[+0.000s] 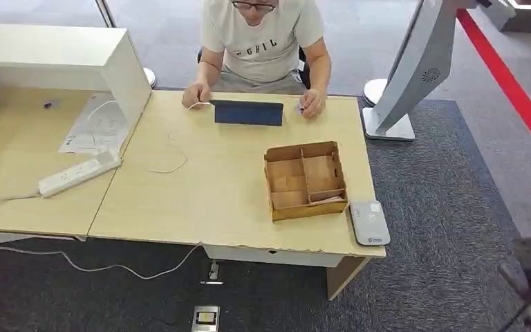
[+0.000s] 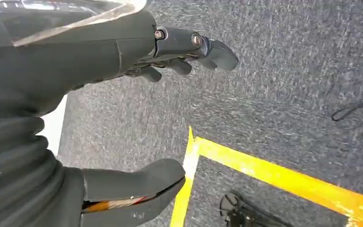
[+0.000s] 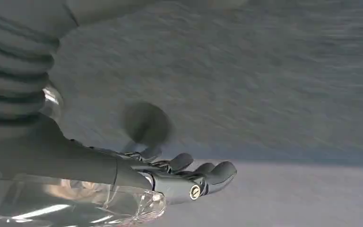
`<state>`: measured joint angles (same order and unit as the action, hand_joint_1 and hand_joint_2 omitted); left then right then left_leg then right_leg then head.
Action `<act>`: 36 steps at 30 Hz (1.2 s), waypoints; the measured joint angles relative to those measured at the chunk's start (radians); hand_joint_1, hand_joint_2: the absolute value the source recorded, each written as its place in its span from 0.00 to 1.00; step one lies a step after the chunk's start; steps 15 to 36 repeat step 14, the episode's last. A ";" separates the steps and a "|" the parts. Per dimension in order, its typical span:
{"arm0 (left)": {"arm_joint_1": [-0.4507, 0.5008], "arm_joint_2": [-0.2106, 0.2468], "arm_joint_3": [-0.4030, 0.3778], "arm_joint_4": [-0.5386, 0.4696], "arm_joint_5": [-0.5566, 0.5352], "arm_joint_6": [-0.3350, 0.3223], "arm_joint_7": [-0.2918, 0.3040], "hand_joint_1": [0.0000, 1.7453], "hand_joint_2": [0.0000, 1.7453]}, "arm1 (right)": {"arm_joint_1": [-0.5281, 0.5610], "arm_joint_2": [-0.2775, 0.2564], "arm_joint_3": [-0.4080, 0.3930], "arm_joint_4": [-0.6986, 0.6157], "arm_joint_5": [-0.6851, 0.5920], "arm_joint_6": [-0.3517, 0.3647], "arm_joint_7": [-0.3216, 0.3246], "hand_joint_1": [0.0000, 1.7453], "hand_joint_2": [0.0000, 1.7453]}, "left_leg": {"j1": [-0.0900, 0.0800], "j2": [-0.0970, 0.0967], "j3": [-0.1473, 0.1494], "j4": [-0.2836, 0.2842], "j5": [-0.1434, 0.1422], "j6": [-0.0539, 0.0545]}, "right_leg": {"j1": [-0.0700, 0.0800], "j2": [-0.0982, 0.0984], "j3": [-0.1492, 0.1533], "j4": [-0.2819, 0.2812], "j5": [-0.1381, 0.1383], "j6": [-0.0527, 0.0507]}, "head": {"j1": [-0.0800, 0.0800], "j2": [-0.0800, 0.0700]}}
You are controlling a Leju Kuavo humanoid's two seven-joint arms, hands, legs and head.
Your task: Pass the card to the sensor for recognition and then transmit it.
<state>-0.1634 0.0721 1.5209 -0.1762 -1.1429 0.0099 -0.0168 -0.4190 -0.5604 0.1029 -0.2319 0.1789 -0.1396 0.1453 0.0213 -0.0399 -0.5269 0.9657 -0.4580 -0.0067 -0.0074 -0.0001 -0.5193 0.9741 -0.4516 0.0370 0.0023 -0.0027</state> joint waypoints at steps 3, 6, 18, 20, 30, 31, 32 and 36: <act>-0.002 0.006 0.000 0.000 -0.001 0.000 -0.002 0.00 1.00 | 0.114 0.004 -0.066 0.014 -0.007 -0.008 -0.006 0.00 1.00 | -0.005 0.006 0.000 -0.001 0.000 0.000 | -0.006 0.006 -0.006 0.003 0.000 -0.001 | -0.002 0.000; -0.011 0.011 0.000 0.000 -0.002 0.000 -0.004 0.00 1.00 | 0.170 -0.004 -0.129 0.021 0.004 -0.011 0.032 0.00 1.00 | -0.005 0.010 0.002 -0.002 0.000 0.000 | -0.005 0.010 -0.007 0.003 -0.001 -0.001 | -0.001 0.000; -0.014 0.011 0.000 0.000 -0.021 -0.016 -0.024 0.00 1.00 | 0.279 0.109 -0.217 0.036 -0.017 -0.063 0.163 0.00 1.00 | -0.004 0.015 0.003 -0.002 0.000 -0.001 | -0.004 0.011 -0.006 0.004 -0.001 -0.001 | 0.000 0.000; -0.014 0.011 0.000 0.000 -0.021 -0.016 -0.024 0.00 1.00 | 0.279 0.109 -0.217 0.036 -0.017 -0.063 0.163 0.00 1.00 | -0.004 0.015 0.003 -0.002 0.000 -0.001 | -0.004 0.011 -0.006 0.004 -0.001 -0.001 | 0.000 0.000; -0.014 0.011 0.000 0.000 -0.021 -0.016 -0.024 0.00 1.00 | 0.279 0.109 -0.217 0.036 -0.017 -0.063 0.163 0.00 1.00 | -0.004 0.015 0.003 -0.002 0.000 -0.001 | -0.004 0.011 -0.006 0.004 -0.001 -0.001 | 0.000 0.000; -0.014 0.011 0.000 0.000 -0.021 -0.016 -0.024 0.00 1.00 | 0.279 0.109 -0.217 0.036 -0.017 -0.063 0.163 0.00 1.00 | -0.004 0.015 0.003 -0.002 0.000 -0.001 | -0.004 0.011 -0.006 0.004 -0.001 -0.001 | 0.000 0.000; -0.014 0.011 0.000 0.000 -0.021 -0.016 -0.024 0.00 1.00 | 0.279 0.109 -0.217 0.036 -0.017 -0.063 0.163 0.00 1.00 | -0.004 0.015 0.003 -0.002 0.000 -0.001 | -0.004 0.011 -0.006 0.004 -0.001 -0.001 | 0.000 0.000; -0.014 0.011 0.000 0.000 -0.021 -0.016 -0.024 0.00 1.00 | 0.279 0.109 -0.217 0.036 -0.017 -0.063 0.163 0.00 1.00 | -0.004 0.015 0.003 -0.002 0.000 -0.001 | -0.004 0.011 -0.006 0.004 -0.001 -0.001 | 0.000 0.000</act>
